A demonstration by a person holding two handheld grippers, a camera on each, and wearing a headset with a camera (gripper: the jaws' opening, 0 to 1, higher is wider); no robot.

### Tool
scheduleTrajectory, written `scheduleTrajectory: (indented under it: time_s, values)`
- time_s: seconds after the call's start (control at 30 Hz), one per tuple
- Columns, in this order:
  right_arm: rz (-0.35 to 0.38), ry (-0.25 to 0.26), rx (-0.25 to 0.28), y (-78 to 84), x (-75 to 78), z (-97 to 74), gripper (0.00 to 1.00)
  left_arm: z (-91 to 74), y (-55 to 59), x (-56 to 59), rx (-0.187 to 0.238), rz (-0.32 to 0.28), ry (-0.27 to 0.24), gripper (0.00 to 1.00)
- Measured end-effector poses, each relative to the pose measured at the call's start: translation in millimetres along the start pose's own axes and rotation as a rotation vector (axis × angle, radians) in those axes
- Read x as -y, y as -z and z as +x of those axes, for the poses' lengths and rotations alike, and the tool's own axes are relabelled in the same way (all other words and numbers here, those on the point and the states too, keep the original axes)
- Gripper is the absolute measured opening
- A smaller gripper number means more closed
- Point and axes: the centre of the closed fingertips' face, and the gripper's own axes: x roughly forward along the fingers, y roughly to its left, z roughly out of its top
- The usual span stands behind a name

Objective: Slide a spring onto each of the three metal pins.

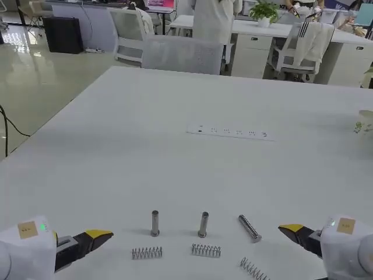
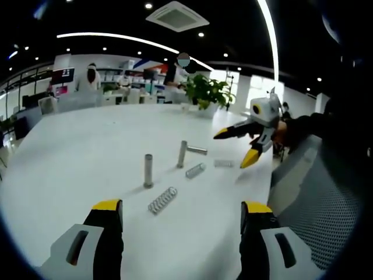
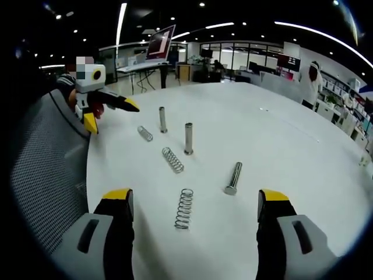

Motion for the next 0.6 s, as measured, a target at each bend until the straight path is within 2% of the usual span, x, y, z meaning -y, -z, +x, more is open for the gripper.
scheduleTrajectory:
  time_s: [0.6]
  values:
    - [-0.003,-0.006,-0.012,1.2,-2.6,1.6,0.87,-0.4,1.5,1.4,-0.003,-0.003,0.009,0.79]
